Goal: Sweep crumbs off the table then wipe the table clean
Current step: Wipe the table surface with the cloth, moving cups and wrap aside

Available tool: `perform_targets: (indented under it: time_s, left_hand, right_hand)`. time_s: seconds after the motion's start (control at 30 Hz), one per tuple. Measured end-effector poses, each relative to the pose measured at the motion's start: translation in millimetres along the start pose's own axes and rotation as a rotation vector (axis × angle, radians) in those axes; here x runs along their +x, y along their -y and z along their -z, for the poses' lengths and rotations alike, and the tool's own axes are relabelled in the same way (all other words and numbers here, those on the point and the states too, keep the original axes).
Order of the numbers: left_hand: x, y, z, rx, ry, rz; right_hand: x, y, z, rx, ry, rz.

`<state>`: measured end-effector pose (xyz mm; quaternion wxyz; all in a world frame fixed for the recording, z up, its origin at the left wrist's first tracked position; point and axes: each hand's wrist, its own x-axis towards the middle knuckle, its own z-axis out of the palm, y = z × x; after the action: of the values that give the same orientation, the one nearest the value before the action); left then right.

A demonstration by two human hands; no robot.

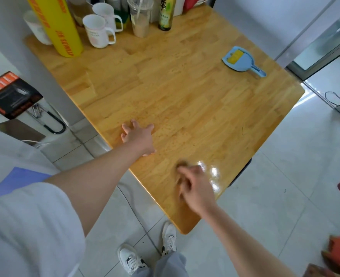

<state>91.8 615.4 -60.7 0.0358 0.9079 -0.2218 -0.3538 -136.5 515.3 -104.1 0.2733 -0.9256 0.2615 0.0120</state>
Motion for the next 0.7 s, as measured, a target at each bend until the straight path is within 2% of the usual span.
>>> perform_targets:
  time_s: [0.07, 0.1, 0.13, 0.2, 0.3, 0.33, 0.37, 0.43, 0.5, 0.57, 0.6, 0.63, 0.7]
  left_hand:
    - [-0.4, 0.7, -2.1, -0.013, 0.005, -0.011]
    - [-0.1, 1.2, -2.7, -0.016, 0.002, -0.016]
    - [-0.1, 2.3, -3.3, -0.015, 0.000, -0.017]
    - [0.8, 3.6, -3.6, -0.014, -0.003, -0.014]
    - [3.5, 1.9, -5.1, -0.030, -0.004, -0.016]
    - [4.2, 1.9, -4.7, -0.029, -0.005, -0.014]
    - [5.2, 1.3, -4.8, -0.023, 0.000, -0.013]
    - [8.3, 0.7, -4.1, -0.013, 0.016, -0.010]
    - [11.5, -0.7, -3.7, 0.017, 0.026, -0.005]
    - [14.6, -1.0, -1.4, 0.066, 0.048, -0.004]
    - [15.3, -0.2, 0.1, 0.083, 0.060, -0.008]
    - [19.2, 1.9, 4.5, 0.101, 0.053, -0.013]
    - [27.8, 10.8, 19.2, 0.124, 0.005, -0.024]
  right_hand:
    - [-23.9, 7.8, -5.8, -0.010, 0.243, 0.276]
    - [-17.9, 2.6, 3.3, -0.008, 0.279, 0.322]
    - [-2.0, -10.9, 12.2, -0.013, 0.251, 0.286]
    - [43.4, -40.5, 35.0, 0.011, 0.102, 0.055]
    - [106.9, -60.5, 59.7, 0.112, -0.183, -0.468]
    - [114.2, -49.7, 52.9, 0.041, -0.228, -0.535]
    - [113.9, -32.0, 42.7, -0.037, -0.239, -0.489]
    - [89.8, 16.2, 14.6, -0.092, -0.147, -0.177]
    - [48.1, 47.2, -9.6, -0.079, 0.112, 0.254]
    - [36.0, 38.8, -8.3, -0.100, 0.305, 0.492]
    - [46.0, 25.8, 3.1, -0.104, 0.303, 0.477]
    - [67.3, 10.1, 16.7, -0.106, 0.258, 0.369]
    - [118.3, -22.2, 50.1, -0.062, 0.003, -0.030]
